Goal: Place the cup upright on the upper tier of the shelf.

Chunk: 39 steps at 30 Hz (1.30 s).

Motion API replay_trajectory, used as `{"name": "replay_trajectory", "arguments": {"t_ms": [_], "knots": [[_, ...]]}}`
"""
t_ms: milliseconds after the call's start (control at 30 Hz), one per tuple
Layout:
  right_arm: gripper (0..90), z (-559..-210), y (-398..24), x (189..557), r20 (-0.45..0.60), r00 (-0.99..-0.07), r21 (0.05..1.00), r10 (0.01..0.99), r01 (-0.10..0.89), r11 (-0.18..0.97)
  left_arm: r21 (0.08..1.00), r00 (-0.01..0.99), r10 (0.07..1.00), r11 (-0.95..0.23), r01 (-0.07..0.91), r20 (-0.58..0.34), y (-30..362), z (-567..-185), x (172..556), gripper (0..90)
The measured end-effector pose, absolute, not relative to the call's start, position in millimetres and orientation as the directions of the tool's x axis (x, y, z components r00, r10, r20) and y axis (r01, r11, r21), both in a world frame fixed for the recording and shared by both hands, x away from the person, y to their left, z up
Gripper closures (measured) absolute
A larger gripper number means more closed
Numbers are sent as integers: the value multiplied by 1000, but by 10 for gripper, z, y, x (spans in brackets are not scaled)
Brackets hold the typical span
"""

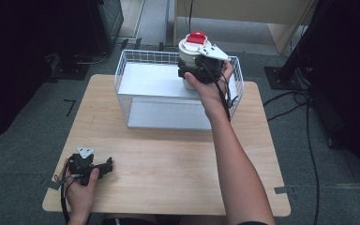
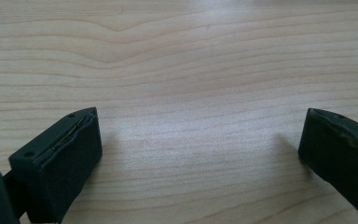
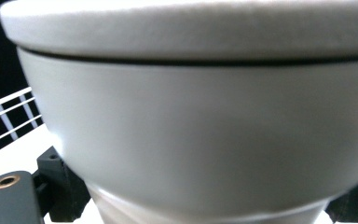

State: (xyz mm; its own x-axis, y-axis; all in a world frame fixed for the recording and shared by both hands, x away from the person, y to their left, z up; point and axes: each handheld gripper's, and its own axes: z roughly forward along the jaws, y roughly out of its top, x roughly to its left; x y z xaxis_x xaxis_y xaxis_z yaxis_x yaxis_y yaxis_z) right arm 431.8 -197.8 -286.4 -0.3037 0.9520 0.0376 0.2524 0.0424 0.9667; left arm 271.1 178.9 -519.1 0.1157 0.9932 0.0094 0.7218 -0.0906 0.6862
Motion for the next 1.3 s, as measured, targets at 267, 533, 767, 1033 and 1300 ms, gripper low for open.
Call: {"name": "replay_trajectory", "arguments": {"t_ms": [267, 533, 767, 1033, 1300], "knots": [[97, -2889, -1976, 4466, 22, -268, 965, 963, 257, 49, 686, 116, 993, -91, 722, 9, 1788, -5191, 2711, 0], [96, -2972, -1987, 4497, 13, -265, 965, 964, 256, 58, 686, 116, 993, -91, 722, 9, 1788, -5192, 2711, 0], [94, -2996, -2032, 4468, 39, -272, 966, 962, 255, 33, 686, 116, 993, -90, 722, 9, 1788, -5192, 2711, 0], [91, -3016, -2094, 4427, 44, -280, 964, 959, 265, 33, 686, 116, 993, -90, 722, 9, 1788, -5192, 2711, 0], [0, -3037, -2094, 4405, 49, -294, 953, 954, 300, 43, 686, 116, 993, -90, 722, 9, 1788, -5192, 2711, 0]]}}
